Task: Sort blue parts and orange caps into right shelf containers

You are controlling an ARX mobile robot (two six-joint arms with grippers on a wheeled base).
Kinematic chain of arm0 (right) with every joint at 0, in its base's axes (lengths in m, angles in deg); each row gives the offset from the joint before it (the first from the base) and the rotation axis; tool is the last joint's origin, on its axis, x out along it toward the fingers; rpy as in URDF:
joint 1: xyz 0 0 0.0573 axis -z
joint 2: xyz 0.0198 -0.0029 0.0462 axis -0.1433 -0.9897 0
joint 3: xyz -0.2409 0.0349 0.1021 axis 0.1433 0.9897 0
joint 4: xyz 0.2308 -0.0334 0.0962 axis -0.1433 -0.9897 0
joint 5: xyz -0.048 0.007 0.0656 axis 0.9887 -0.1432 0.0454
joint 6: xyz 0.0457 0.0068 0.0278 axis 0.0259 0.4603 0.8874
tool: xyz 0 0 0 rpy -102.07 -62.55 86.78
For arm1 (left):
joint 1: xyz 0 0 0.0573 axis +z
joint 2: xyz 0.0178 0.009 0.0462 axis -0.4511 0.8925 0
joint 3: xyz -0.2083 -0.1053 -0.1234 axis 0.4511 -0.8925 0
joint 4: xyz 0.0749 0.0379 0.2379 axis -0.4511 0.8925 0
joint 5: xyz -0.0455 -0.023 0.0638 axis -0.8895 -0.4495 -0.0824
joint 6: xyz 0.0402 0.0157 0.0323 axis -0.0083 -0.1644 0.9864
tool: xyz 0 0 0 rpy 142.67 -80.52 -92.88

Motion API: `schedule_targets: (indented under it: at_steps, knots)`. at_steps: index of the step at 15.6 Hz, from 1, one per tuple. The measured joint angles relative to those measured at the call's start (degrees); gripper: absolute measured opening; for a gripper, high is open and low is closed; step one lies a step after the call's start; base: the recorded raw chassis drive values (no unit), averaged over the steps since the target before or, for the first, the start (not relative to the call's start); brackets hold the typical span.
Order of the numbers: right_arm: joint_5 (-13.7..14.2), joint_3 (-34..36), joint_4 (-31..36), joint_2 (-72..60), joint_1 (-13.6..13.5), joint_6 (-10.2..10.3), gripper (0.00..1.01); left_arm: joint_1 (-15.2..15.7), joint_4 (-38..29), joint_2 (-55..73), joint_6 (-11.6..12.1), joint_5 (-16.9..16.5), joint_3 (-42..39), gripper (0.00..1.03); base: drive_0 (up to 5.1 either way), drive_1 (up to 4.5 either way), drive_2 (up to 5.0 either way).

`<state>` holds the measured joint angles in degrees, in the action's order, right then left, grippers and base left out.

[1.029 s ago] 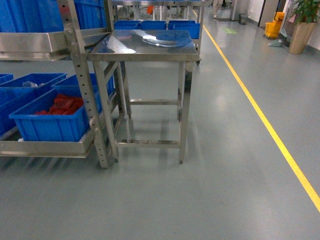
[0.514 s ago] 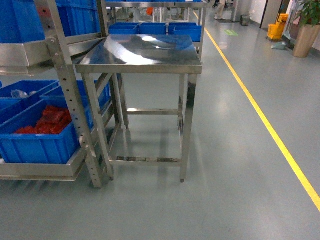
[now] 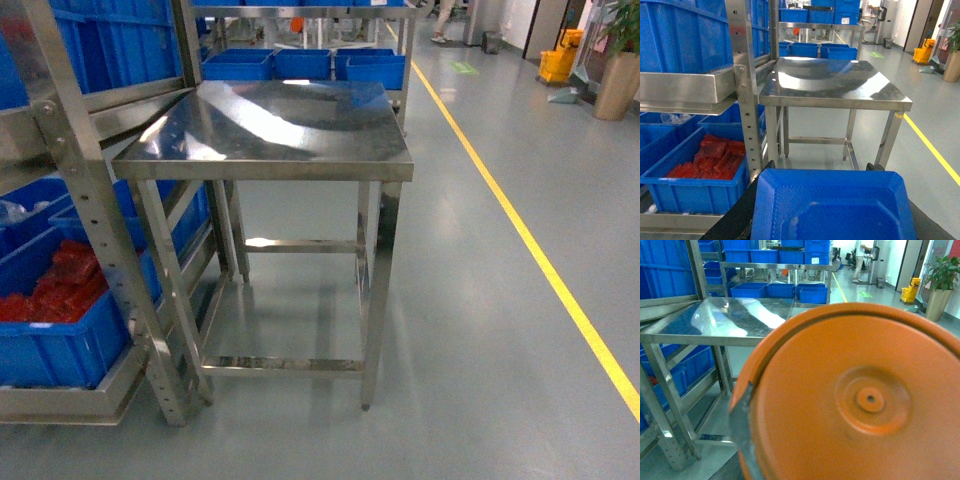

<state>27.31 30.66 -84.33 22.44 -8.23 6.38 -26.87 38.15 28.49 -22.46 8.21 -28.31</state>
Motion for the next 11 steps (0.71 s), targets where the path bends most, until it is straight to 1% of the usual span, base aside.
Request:
schedule_targets:
  at_steps: [4,7,8,11]
  knots:
    - [0.0,0.0,-0.07,-0.02,0.0,0.0,0.46,0.0,0.15,0.0,0.0,0.02,0.0,0.42,0.1,4.41,-4.2]
    - [0.0,0.0,-0.09,0.0,0.0,0.0,0.46,0.0,0.5,0.0,0.0,0.04,0.0,0.42,0.0,0.0,0.0]
    - [0.0,0.0,0.37,0.0,0.0,0.0,0.46,0.0,-0.33,0.0,0.0,0.04,0.0,0.42,-4.9,2.4,2.4]
    - [0.04,0.0,0.04,-0.02,0.0,0.0,0.46,0.0,0.24,0.0,0.0,0.0,0.0,0.42,-4.8,2.51,2.5]
